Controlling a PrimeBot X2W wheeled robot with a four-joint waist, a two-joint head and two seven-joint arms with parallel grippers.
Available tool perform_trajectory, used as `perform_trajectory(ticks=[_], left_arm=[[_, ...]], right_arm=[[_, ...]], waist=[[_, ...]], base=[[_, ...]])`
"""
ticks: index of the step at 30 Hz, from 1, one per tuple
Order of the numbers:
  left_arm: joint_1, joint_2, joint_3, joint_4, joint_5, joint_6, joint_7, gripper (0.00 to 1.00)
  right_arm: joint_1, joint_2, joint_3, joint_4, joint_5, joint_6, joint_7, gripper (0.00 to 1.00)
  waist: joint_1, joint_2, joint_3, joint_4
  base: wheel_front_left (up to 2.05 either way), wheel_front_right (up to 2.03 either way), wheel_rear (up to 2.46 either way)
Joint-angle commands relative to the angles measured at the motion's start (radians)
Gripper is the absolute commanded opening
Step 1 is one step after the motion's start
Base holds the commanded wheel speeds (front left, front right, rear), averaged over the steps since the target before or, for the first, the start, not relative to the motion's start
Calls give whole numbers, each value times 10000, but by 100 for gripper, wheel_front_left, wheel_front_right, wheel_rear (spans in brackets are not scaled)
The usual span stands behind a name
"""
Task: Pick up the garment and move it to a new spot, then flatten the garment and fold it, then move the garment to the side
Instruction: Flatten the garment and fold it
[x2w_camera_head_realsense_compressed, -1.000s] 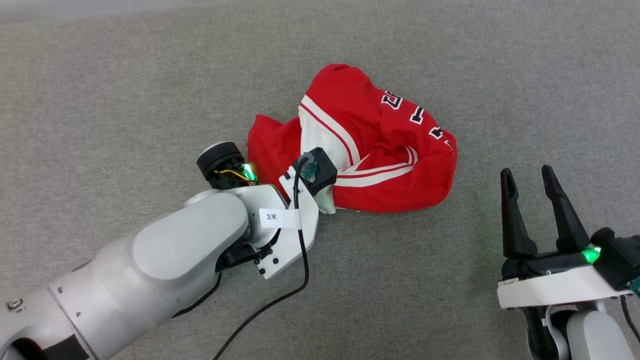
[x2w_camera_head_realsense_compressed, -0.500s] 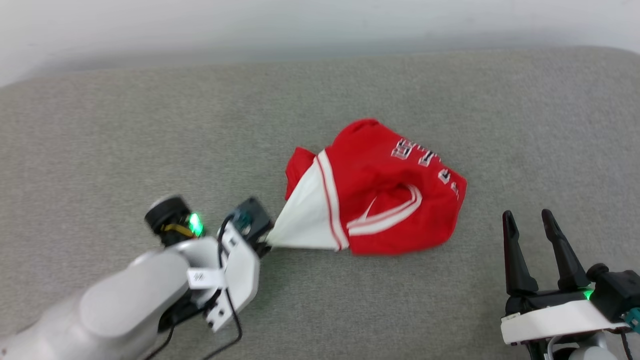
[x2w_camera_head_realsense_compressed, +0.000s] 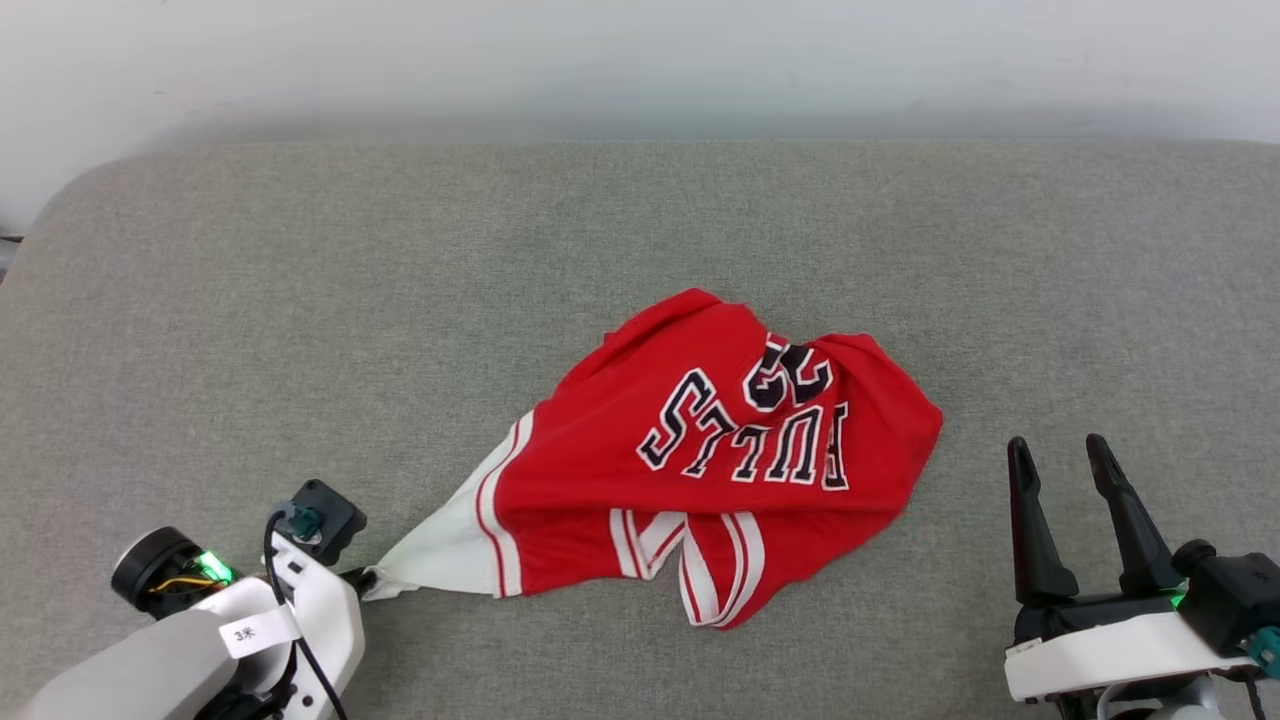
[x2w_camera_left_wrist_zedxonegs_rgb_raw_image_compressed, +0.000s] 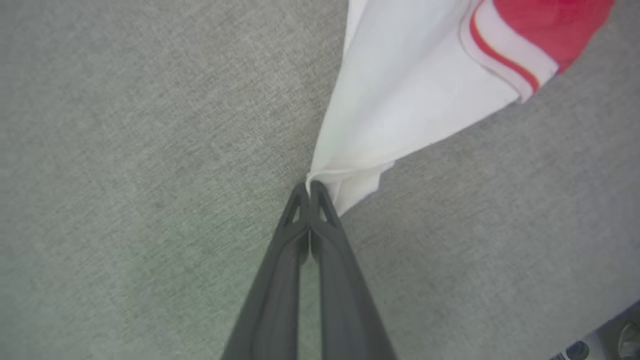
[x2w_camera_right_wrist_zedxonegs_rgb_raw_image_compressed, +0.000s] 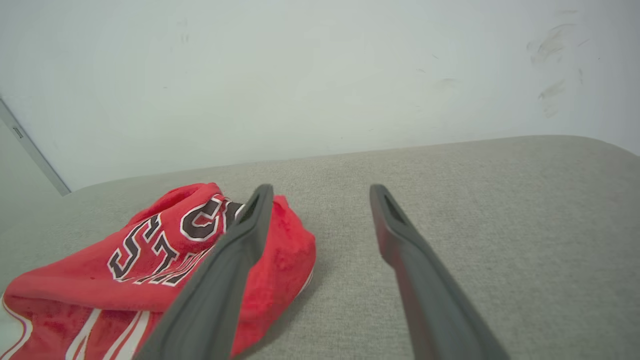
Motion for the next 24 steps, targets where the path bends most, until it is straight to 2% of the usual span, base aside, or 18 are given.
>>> perform_trajectory(ticks=[1,7,8,9,12,15,21,24], left_arm=[[241,139,-31,219,36,150,79,0],[537,-84,177,323,-309,446,-326,0],[571,-174,245,316,-326,528,-499,62],[571,-261,330,296,-285,666,-720,100],[770,-389,548,95,-349,1005,-1368,100],[978,-398,787,-181,-136,1546,-2268,100],[1692,-361,1126,-1277,62,2837,-3508,100],[2057,-392,1406,-1774,138,3527,-4138,100]], right_arm=[[14,13,-42,42,5,-3,-24,100],[214,15,-113,142,8,-3,-24,100],[259,13,-126,173,10,-3,-24,100],[282,13,-143,181,8,-3,-24,100],[369,13,-309,133,-83,-3,-24,100],[308,12,-593,-45,-321,-3,-24,100],[-266,5,-1202,-737,-1150,-3,-24,100],[-685,-376,-1300,-926,-1333,-5,-24,100]], waist=[[0,0,14,-16],[0,0,-157,26],[0,0,-247,53],[0,0,-351,89],[0,0,-695,196],[0,0,-1017,289],[0,0,-1382,497],[0,0,-1411,577]], base=[[0,0,0],[0,0,0],[0,0,0],[0,0,0],[0,0,0],[0,0,0],[0,0,0],[0,0,0]])
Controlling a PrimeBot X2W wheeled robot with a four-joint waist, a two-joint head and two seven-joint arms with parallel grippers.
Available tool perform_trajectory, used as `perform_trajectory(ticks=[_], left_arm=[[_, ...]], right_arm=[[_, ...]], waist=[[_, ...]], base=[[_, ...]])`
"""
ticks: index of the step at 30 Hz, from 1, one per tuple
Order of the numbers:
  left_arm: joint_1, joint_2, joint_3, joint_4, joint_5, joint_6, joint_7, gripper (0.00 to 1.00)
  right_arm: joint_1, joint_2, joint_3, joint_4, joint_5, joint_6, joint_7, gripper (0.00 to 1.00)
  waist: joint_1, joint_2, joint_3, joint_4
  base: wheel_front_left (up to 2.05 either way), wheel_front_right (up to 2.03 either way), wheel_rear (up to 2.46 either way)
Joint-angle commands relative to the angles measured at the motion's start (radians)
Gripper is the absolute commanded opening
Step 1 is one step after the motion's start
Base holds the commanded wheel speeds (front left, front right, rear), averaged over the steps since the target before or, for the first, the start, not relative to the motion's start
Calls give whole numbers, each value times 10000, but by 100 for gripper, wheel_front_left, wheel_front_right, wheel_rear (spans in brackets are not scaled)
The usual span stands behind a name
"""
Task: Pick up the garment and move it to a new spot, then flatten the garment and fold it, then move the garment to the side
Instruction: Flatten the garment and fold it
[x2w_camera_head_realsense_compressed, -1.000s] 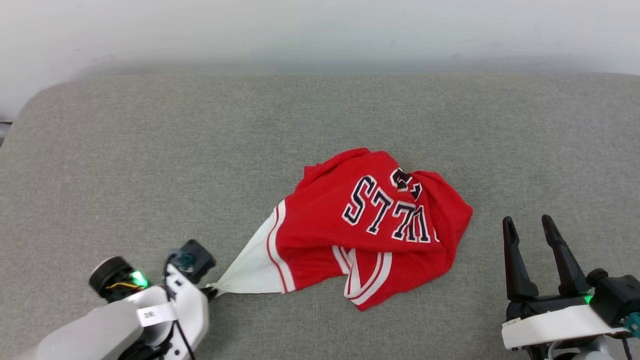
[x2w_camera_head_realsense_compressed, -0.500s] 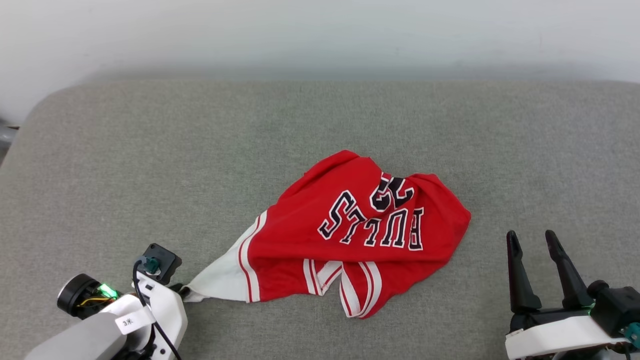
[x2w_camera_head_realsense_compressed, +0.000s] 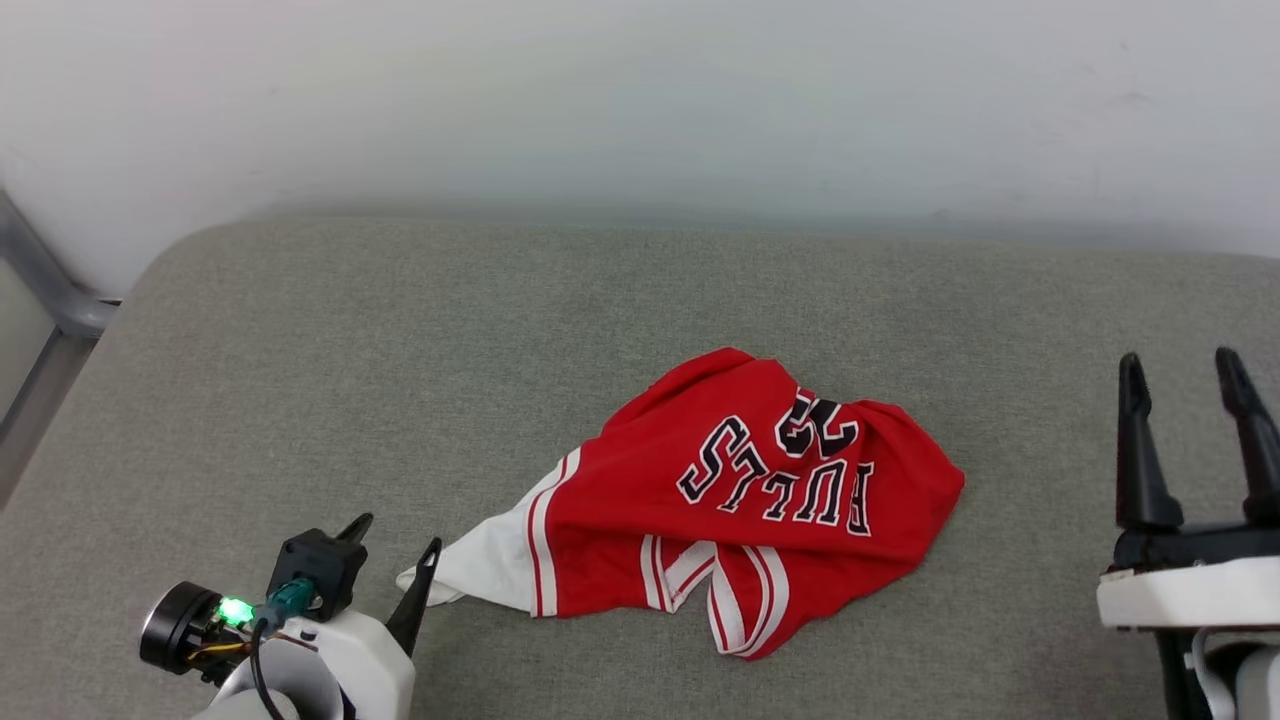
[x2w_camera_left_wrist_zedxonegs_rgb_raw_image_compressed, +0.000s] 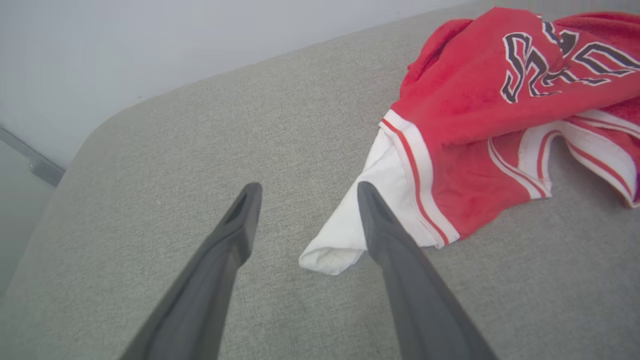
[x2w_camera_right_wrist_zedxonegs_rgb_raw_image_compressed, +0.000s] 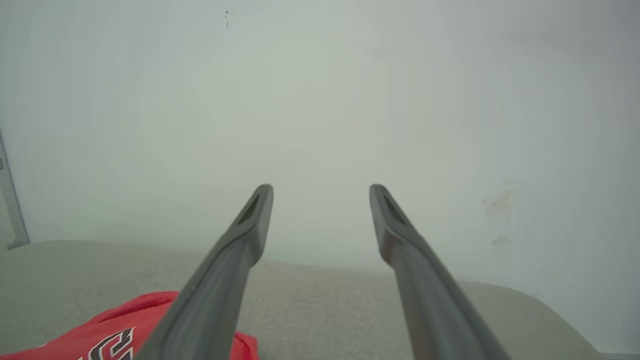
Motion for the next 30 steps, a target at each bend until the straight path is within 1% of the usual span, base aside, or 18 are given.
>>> perform_trajectory(ticks=[1,3,5,8,11,14,19,22,26,30], left_arm=[[274,-37,209,-190,98,313,-309,100],[498,-193,533,-418,173,704,-566,100],[780,-370,934,-622,282,1040,-682,100],[1097,-724,1739,-1042,891,1508,-735,100],[1697,-1099,2653,-1424,1679,1801,-730,100],[2178,-1575,3536,-1725,2401,1862,-732,100],[2876,-2370,4734,-1983,3568,1673,-724,100],[3171,-2877,5322,-2052,4103,1412,-725,100],[3390,-3478,5939,-1962,4681,942,-725,100],[3359,-4052,6454,-1868,5181,439,-726,100]], right_arm=[[-328,-364,30,-1,-8,-9,-22,100],[-685,-789,288,240,67,-7,-20,100],[-1090,-1349,639,506,117,-9,-22,100],[-1763,-2164,1364,998,314,-9,192,100],[-2484,-2938,2250,1278,781,-9,1139,100],[-3207,-3677,3315,1414,1489,-9,2576,100],[-4165,-4673,4849,1429,2865,-9,5427,100],[-4548,-5202,5728,1492,3607,-9,7293,100],[-5014,-5585,6492,1791,4551,-10,9432,100],[-5608,-5649,7080,2397,5131,-10,10767,100]], waist=[[1,0,-8,56],[1,0,-2,108],[1,0,2,162],[1,0,29,248],[1,0,107,324],[1,0,237,391],[1,0,554,578],[1,0,805,682],[1,0,1192,803],[1,0,1643,995]], base=[[0,0,0],[0,0,0],[0,0,0],[0,0,0],[0,0,0],[0,0,0],[0,0,0],[0,0,0],[0,0,0],[0,0,0]])
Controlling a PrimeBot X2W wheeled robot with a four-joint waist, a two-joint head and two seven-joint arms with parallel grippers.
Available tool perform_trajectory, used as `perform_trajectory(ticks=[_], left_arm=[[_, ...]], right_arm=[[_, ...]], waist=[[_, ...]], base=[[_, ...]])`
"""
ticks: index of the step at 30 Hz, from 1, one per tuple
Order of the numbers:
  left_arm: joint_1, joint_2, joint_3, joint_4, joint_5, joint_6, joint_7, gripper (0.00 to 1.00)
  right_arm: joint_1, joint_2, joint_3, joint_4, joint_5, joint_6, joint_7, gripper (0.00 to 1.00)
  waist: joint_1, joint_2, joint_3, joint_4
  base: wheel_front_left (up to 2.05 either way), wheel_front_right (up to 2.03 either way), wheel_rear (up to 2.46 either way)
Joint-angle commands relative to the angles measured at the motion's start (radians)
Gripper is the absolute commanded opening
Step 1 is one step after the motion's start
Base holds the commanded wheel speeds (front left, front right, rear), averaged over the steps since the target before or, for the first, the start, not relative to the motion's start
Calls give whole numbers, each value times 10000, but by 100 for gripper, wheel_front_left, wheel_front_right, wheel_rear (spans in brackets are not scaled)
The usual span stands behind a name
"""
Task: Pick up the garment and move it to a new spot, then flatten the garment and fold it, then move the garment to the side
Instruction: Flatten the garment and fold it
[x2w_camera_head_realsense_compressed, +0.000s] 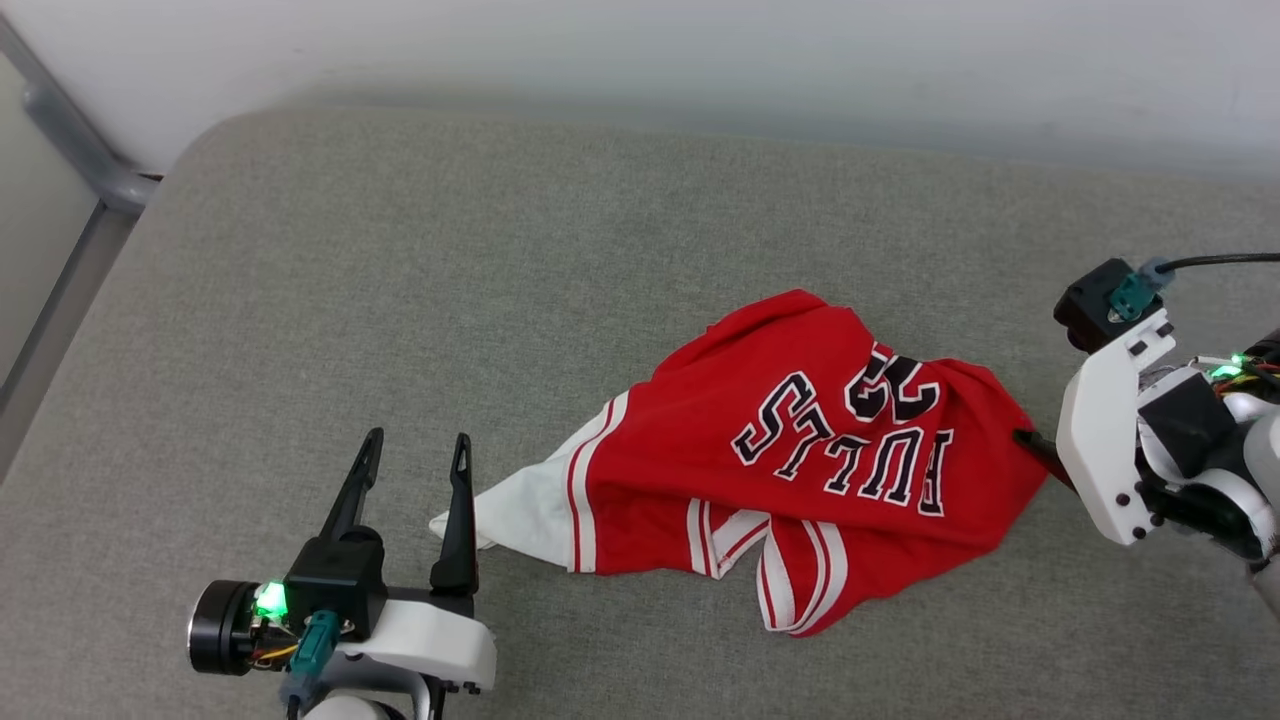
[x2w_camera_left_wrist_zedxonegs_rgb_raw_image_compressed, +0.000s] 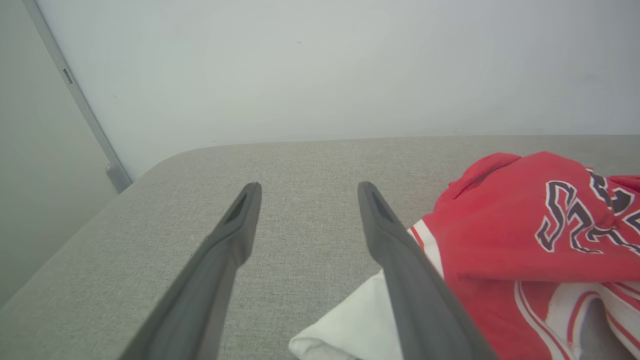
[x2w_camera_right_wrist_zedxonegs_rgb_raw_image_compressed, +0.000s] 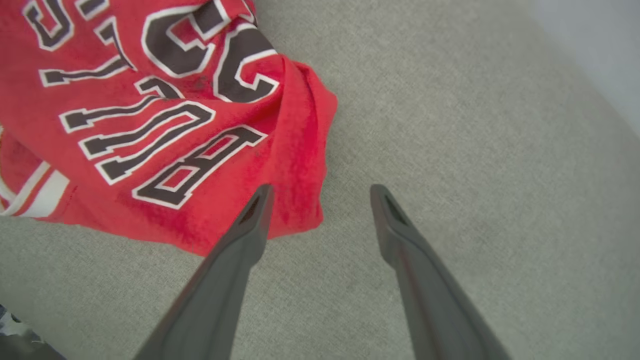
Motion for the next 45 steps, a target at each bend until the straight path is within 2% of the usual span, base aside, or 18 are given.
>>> perform_trajectory(ticks=[1,8,14,18,19,20,21,28,34,40,45], left_arm=[[-31,-237,251,56,248,-231,-24,100],[-320,-1142,946,330,984,-1076,-24,100],[-280,-1648,1373,559,1407,-1531,-24,100],[-98,-1919,1706,781,1668,-1844,-25,100],[-61,-1977,1797,833,1733,-1910,-25,100],[-17,-2006,1879,873,1783,-1979,-25,100],[15,-2046,1973,922,1846,-2047,-25,100],[449,-2248,2538,1066,2163,-2431,-25,100],[930,-2362,2920,1001,2366,-2596,-25,100],[1256,-2512,3238,896,2525,-2742,-25,100],[1300,-2649,3377,902,2627,-2916,-25,100]], right_arm=[[-437,50,209,365,241,-7,386,100],[-1274,598,930,2167,277,-7,583,100],[-927,1064,1589,3280,544,-2,283,100],[-667,1247,1941,3511,902,10,-688,100],[-635,1195,2067,3489,959,12,-968,54],[-658,1103,2127,3425,1046,10,-1319,13],[-693,1013,2194,3357,1153,10,-1641,0],[-633,228,2200,2139,2006,-7,-3762,0],[300,-872,1267,642,2639,-8,-4609,0],[1878,-1725,-694,-686,2623,-8,-4407,0],[3080,-1865,-2847,-1320,2321,-7,-3759,0]], waist=[[0,0,399,219],[0,0,1060,610],[0,0,1188,689],[0,0,1011,509],[0,0,912,434],[0,0,832,356],[0,0,731,268],[0,0,-28,-263],[0,0,-439,-591],[0,0,-532,-815],[0,0,-473,-809]], base=[[0,0,0],[0,0,0],[0,0,0],[0,0,0],[0,0,0],[0,0,0],[0,0,0],[0,0,0],[0,0,0],[0,0,0],[0,0,0]])
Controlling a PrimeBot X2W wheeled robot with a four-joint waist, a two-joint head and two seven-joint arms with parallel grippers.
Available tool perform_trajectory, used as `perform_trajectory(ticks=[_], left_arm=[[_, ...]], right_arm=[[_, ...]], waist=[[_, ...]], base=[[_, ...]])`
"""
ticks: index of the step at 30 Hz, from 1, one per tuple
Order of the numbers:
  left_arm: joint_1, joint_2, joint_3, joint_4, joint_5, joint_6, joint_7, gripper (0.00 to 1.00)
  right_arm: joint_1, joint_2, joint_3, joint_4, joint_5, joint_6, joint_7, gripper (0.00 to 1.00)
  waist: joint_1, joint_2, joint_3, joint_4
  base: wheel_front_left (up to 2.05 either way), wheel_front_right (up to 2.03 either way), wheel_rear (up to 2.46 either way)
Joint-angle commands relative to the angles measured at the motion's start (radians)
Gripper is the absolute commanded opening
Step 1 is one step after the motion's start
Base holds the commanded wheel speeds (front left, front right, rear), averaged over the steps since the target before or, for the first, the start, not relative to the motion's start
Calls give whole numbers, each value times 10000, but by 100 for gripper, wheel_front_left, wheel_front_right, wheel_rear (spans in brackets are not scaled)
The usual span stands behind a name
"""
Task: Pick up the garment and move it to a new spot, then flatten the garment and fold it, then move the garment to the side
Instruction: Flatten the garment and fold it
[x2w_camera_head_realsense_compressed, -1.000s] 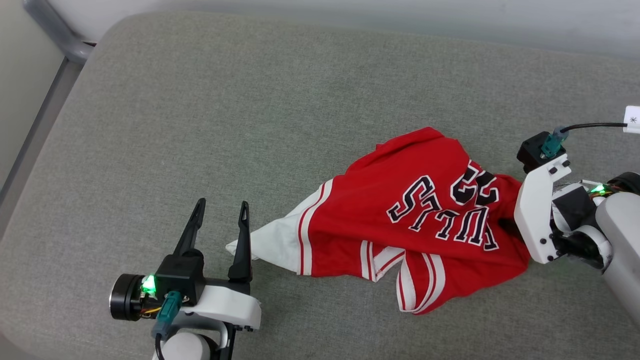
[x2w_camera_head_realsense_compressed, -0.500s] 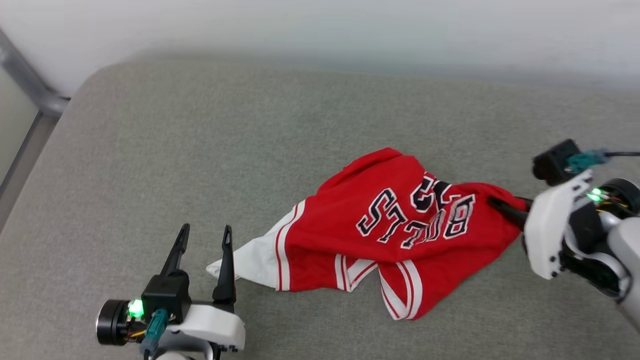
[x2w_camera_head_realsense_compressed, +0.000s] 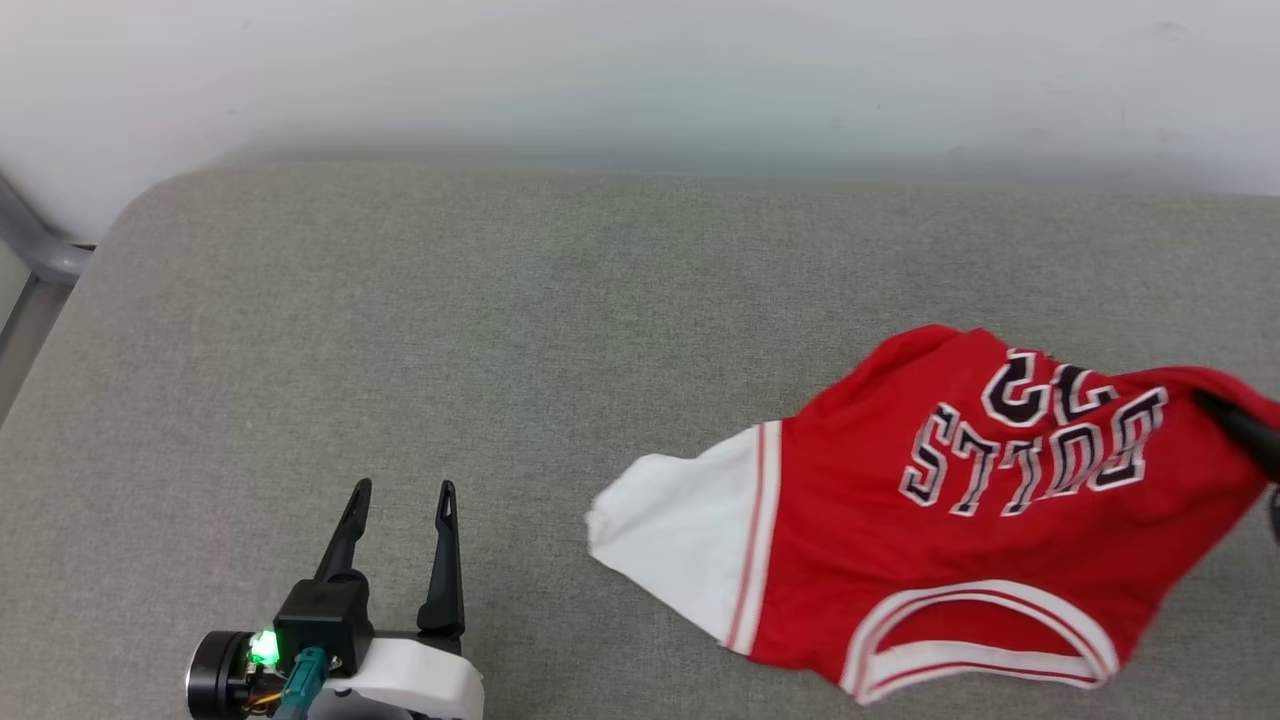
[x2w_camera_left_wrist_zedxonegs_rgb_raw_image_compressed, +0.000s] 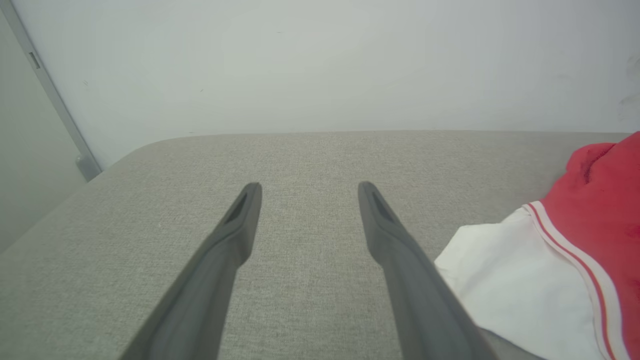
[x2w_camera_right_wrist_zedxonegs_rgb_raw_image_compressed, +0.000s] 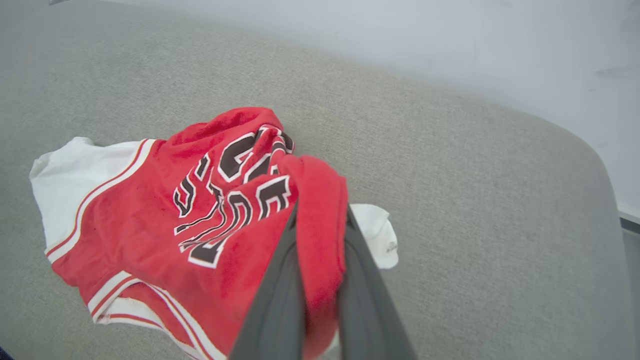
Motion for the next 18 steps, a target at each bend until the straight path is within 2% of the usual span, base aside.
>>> perform_trajectory(ticks=[1,6,9,14,18], left_arm=[[61,-33,57,-5,64,-78,-25,100],[-224,-232,57,34,146,-270,-25,100],[-387,-328,56,36,179,-373,-25,100],[-769,-508,-41,94,241,-549,-25,100],[-1035,-577,-86,153,267,-633,-25,100]], right_arm=[[315,80,-538,-207,-67,-7,168,0],[807,480,-2014,-775,-509,-7,945,0],[392,720,-2326,-794,-903,-7,1486,0],[-990,1033,-1752,120,-1881,-7,2053,0],[-2525,1559,-828,1410,-2682,-7,1949,0]], waist=[[0,0,51,55],[0,0,348,354],[0,0,648,589],[0,0,1280,1081],[0,0,1691,1439]], base=[[0,0,0],[0,0,0],[0,0,0],[0,0,0],[0,0,0]])
